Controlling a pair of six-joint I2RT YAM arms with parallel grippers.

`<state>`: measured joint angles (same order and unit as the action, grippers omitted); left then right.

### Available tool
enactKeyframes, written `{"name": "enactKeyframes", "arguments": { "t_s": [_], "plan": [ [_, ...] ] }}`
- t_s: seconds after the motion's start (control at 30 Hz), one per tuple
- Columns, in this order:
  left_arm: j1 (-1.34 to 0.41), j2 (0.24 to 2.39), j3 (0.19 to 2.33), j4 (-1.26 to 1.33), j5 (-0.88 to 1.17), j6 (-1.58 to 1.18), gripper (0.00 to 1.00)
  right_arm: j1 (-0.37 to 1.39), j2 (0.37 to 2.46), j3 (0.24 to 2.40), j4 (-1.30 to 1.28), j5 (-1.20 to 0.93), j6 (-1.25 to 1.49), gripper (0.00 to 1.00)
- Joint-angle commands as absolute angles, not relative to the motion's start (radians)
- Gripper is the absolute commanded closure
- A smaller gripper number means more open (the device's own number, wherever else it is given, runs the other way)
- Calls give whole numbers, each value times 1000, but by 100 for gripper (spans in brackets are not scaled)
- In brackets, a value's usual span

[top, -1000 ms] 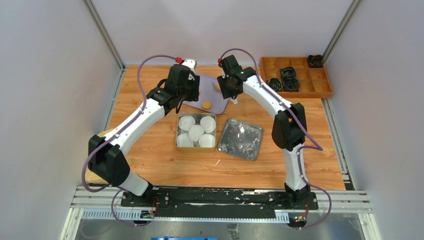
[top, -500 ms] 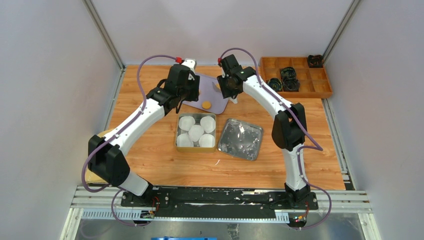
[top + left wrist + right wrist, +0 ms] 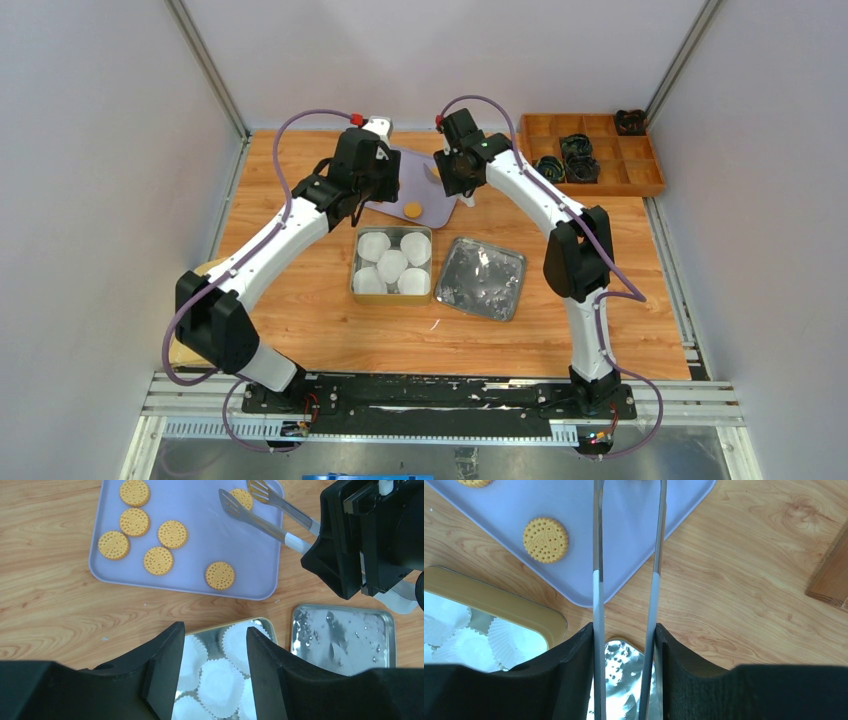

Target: Pack the cookies

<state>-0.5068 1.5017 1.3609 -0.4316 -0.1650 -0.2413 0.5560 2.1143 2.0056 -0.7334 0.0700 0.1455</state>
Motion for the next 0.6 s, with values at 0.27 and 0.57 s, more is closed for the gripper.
{"name": "enactKeyframes", "arguments": {
  "t_s": [0.27, 0.57],
  "plan": [
    [-508, 1446, 1351, -414, -178, -241, 45, 575, 1977, 1982, -708, 127, 115, 63],
    [-508, 1439, 1358, -420, -179, -244, 41, 577, 1852, 1890, -624, 111, 123, 57]
  ]
}}
